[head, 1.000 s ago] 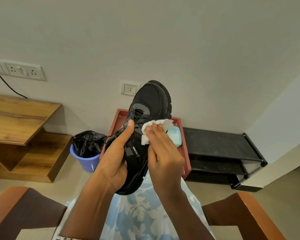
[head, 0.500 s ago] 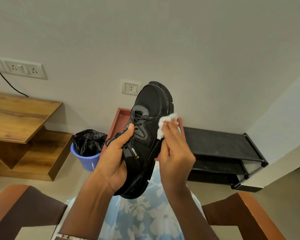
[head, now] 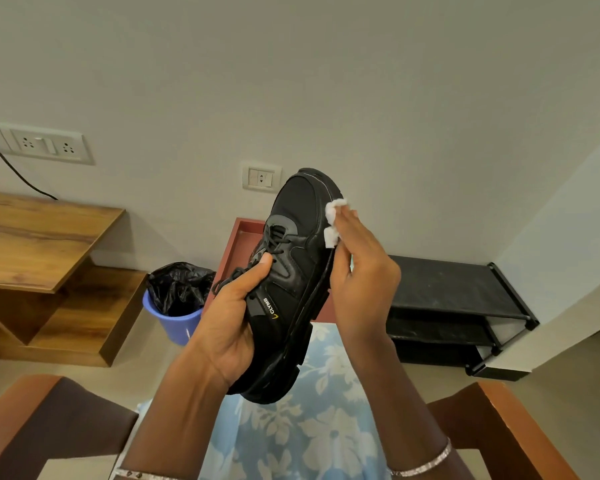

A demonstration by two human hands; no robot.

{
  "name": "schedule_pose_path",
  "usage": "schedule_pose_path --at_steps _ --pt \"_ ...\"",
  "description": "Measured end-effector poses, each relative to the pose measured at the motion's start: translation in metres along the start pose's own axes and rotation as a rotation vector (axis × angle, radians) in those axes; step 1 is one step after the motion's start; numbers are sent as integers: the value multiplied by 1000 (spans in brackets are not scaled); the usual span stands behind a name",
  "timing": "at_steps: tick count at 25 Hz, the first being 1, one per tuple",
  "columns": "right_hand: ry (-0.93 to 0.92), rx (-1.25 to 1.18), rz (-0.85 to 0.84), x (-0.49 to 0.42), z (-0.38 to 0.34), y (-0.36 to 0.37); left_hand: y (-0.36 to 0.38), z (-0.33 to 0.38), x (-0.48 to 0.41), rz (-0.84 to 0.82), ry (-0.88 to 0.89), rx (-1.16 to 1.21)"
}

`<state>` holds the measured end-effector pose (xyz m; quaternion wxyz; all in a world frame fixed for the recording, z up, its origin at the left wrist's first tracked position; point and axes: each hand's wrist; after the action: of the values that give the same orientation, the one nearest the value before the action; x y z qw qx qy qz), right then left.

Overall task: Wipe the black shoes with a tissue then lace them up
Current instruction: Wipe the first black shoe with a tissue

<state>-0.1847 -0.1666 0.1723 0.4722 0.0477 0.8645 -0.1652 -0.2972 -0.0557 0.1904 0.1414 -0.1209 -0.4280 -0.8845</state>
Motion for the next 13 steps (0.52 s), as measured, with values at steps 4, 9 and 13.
schedule_pose_path --at_steps 4,9,13 --pt "-117 50 -11 43 -15 -3 -1 4 2 -66 -10 142" --pt "-152 125 -92 60 -16 -1 -6 8 1 -74 -1 148" --pt "-79 32 -128 19 -9 7 -3 9 4 -63 0 59"
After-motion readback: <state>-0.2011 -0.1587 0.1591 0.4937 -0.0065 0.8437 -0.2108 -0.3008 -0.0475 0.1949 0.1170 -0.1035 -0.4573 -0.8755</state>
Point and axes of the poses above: each hand's wrist, its own x-axis away from the middle knuckle, its own y-axis out of the palm, z = x × y, and after that the axes turned 4 degrees about -x, right-handed
